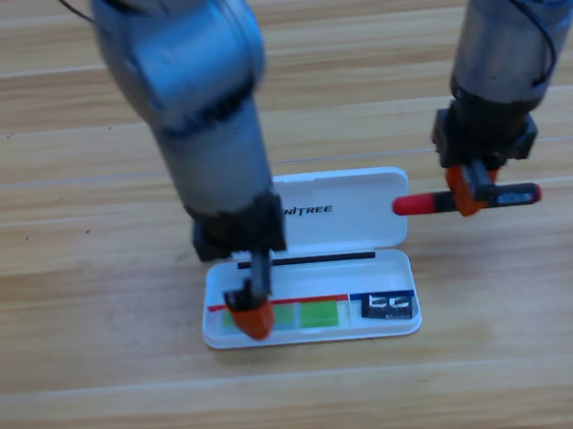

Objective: Clean up eraser and pencils

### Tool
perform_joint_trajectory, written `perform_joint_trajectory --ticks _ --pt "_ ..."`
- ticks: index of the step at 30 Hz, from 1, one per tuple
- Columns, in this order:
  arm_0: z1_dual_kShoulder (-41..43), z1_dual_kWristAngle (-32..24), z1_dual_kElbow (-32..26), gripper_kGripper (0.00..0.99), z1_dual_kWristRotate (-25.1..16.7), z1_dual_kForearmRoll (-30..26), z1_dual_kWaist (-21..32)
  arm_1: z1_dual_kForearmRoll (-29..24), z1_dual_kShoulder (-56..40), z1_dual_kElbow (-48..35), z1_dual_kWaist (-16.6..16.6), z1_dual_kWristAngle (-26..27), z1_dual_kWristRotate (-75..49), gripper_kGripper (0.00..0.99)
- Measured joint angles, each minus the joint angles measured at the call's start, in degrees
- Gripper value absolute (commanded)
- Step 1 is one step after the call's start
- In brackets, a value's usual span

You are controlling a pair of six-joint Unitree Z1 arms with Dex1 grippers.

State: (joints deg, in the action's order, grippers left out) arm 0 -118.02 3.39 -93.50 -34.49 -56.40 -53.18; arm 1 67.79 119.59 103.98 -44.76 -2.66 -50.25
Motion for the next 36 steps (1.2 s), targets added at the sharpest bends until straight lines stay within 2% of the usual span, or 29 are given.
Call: perform_joint_trajectory --ticks 4,9,12,17,23,34,35,36 --pt "9.27 -1.63 0.0 0.99 0.35 -3.72 2.59 2.19 1.15 5.29 -2.39 0.0 1.45 0.0" --pt "20.22 -3.68 1.1 0.99 -1.02 -5.54 12.09 4.17 5.6 13.1 -4.87 0.0 2.04 0.0" --pt "24.35 -4.08 3.51 0.99 -2.39 -5.56 17.51 5.73 8.87 16.81 -6.32 0.0 2.83 0.0" --pt "27.33 -4.09 7.93 0.99 -2.94 -4.59 23.17 6.6 12.86 20.59 -8.24 0.02 3.82 0.0" --pt "28.19 -4.35 11.05 0.989 -3.05 -1.9 25.99 6.89 15.21 23.71 -9.7 0.02 4.28 0.0" --pt "28.25 -4.98 14.41 0.99 -3.26 0.61 26.12 7.14 18.33 25.53 -10.61 0.02 4.77 0.0" --pt "28.25 -4.98 14.94 0.99 -3.33 1.11 26.12 7.14 18.33 25.53 -10.61 0.02 4.82 0.026" --pt "28.25 -4.99 15.46 0.989 -3.34 1.76 26.12 7.14 18.33 25.53 -10.61 0.02 4.91 0.224"
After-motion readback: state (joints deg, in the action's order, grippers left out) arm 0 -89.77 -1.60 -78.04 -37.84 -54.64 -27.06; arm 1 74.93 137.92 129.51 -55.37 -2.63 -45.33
